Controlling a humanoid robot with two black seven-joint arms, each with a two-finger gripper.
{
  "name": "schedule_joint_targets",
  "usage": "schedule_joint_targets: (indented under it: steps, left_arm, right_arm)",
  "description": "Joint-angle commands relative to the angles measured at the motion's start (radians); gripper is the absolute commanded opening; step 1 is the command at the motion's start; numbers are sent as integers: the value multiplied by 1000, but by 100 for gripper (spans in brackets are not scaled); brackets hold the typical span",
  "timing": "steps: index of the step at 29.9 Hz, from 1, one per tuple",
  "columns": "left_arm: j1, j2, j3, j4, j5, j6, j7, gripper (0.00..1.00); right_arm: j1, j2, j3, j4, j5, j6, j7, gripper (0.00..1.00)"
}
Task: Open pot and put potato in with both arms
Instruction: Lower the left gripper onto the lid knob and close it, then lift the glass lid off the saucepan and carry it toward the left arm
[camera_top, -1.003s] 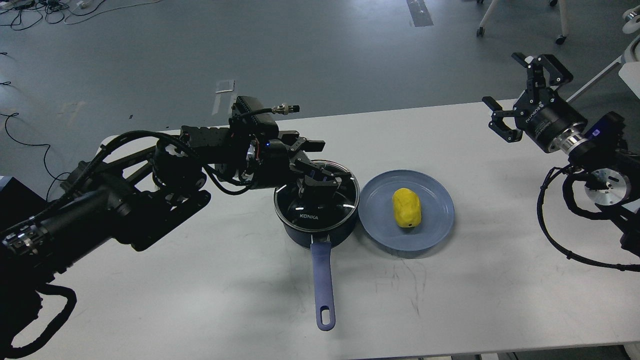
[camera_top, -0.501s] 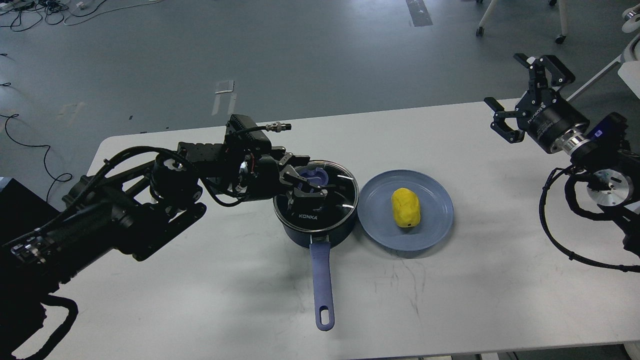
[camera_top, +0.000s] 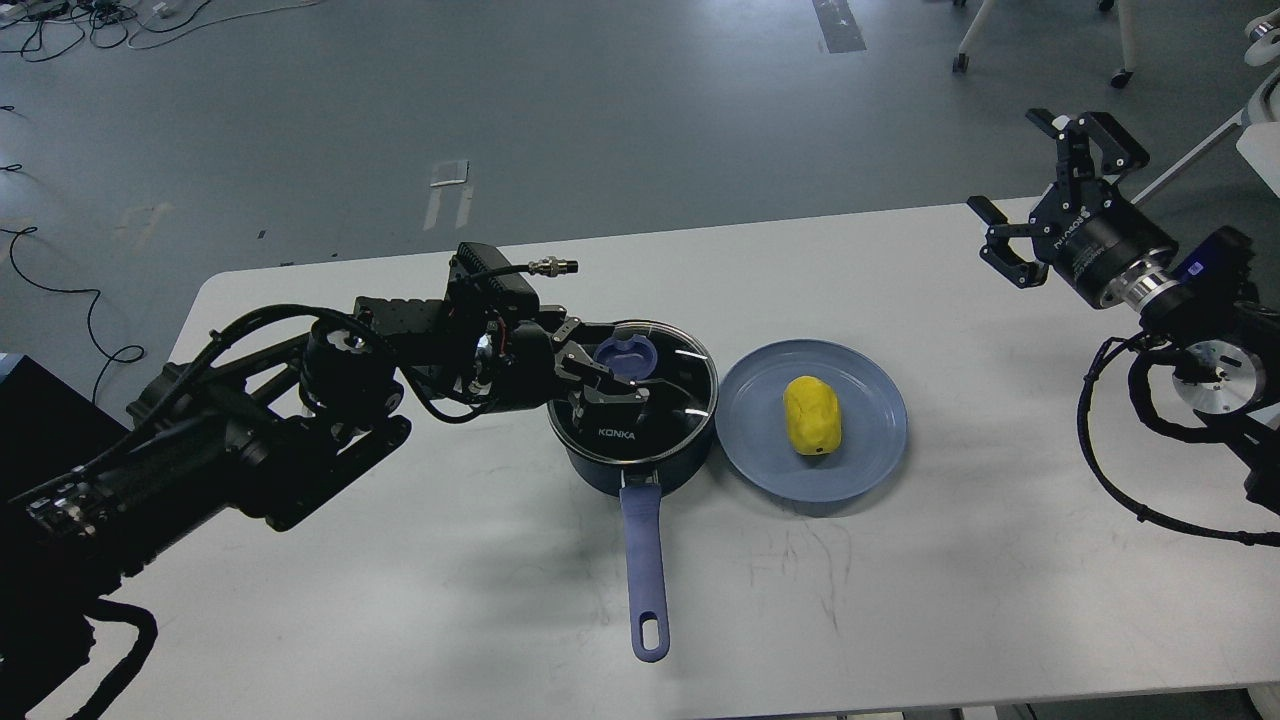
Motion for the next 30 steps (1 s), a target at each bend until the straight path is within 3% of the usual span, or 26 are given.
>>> schedule_joint_targets:
  steps: [1,6,9,23,30]
  left_arm:
    - [0,-1,0,0,-5,1,0,89]
    - [0,1,0,0,-5,1,0,71]
    - [0,2,0,0,-5,1,0,65]
    - [-70,68,-8,-32,-12,1,0,63]
    - [-72,224,0,-49,-14,39,0,63]
  right_arm:
    - [-3,-1,0,0,1,0,-1,100]
    - [-1,0,2,6,1,0,-1,100]
    - [-1,2,2,4,-1,0,1,100]
    - [-1,-1,2,4,1,0,-1,100]
    - [0,-3,2,4,1,0,-1,100]
